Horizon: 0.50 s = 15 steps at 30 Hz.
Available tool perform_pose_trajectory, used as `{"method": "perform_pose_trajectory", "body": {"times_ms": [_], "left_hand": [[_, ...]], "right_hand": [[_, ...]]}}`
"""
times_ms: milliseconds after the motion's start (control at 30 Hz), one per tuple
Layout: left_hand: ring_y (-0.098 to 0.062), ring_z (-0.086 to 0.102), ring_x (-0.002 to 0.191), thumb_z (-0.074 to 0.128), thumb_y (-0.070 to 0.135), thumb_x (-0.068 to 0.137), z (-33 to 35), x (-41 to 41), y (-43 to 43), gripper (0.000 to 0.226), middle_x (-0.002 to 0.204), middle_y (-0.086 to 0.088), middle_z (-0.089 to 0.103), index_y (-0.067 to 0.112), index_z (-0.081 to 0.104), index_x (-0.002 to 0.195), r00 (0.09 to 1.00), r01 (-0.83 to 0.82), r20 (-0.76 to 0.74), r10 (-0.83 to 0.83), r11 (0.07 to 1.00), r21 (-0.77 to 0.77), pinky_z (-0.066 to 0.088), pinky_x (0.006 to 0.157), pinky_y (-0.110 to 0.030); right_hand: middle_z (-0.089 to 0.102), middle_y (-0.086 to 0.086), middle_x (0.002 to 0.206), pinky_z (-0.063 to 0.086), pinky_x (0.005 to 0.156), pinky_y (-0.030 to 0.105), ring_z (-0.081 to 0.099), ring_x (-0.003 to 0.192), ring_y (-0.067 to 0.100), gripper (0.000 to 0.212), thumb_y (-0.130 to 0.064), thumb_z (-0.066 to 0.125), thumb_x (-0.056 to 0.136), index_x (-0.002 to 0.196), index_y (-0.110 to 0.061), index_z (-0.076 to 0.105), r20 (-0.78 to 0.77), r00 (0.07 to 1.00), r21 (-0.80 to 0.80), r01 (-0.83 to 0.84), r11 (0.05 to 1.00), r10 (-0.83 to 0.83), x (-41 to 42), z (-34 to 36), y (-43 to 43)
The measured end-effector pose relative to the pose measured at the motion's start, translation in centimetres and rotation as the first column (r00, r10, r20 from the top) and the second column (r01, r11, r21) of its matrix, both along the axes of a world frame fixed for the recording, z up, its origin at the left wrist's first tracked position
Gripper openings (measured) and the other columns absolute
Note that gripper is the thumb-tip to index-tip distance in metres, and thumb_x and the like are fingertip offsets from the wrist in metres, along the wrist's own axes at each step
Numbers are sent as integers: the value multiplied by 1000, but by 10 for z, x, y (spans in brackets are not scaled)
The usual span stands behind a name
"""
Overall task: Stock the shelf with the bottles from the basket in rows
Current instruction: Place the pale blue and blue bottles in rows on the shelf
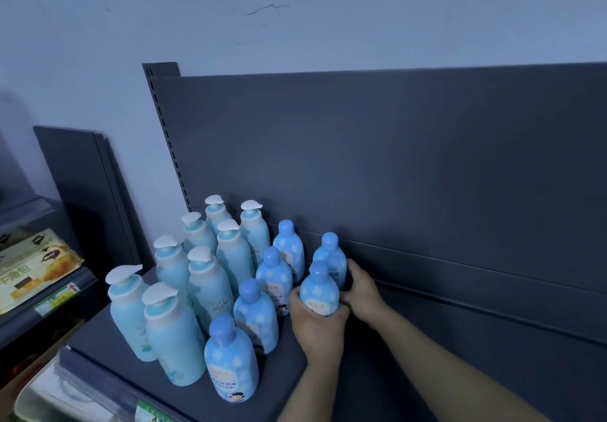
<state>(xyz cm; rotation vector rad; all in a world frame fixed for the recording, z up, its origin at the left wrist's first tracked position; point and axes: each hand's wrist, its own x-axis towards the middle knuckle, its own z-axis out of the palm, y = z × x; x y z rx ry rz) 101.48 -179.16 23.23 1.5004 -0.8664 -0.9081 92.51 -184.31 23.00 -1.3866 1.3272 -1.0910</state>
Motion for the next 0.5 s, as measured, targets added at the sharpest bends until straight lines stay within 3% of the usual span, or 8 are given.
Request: {"method": "perform_pose_trajectory", "body": {"times_ms": [167,233,333,433,500], "left_hand": [[-14,62,78,77,5,60,-2,0,-5,54,85,2,62,32,40,88,999,14,34,-14,1000,12,49,68,-23],[-13,61,78,77,4,61,-2,1,-5,55,86,4,60,35,38,85,999,24,25,-24,1000,-1,47,67,-20],[-10,58,88,80,3,62,-2,3,1,65,98,6,56,30,40,106,999,42,20,-41,998,-42,45,73,-14],[-12,46,119,83,9,63,-2,2,17,85,128,4,45,21,34,132,993,8,119,19,976,-219,39,100,-24],[-7,33,132,77,20,73,7,3,30,80,139,7,34,19,30,138,968,31,237,80,901,-432,29,109,-26]], "right_hand": [[67,-8,106,51,84,27,63,100,7,51,-13,76,67,112,-26,54,-33,999,1,-36,999,36,-3,-5,-10],[65,-8,108,50,84,24,61,101,6,52,-12,76,70,114,-26,53,-46,998,1,-35,999,35,-3,-6,-11],[63,-6,112,49,88,24,59,105,7,53,-9,76,72,117,-22,51,-47,999,-16,18,1000,-19,-6,-9,-5],[59,-2,116,43,99,26,55,108,9,60,-11,78,72,124,-14,48,-99,991,-32,82,996,-85,-11,-7,9],[56,2,117,39,95,22,52,110,11,59,-15,77,75,126,-11,47,-161,974,-72,151,986,-161,-13,6,22]]}}
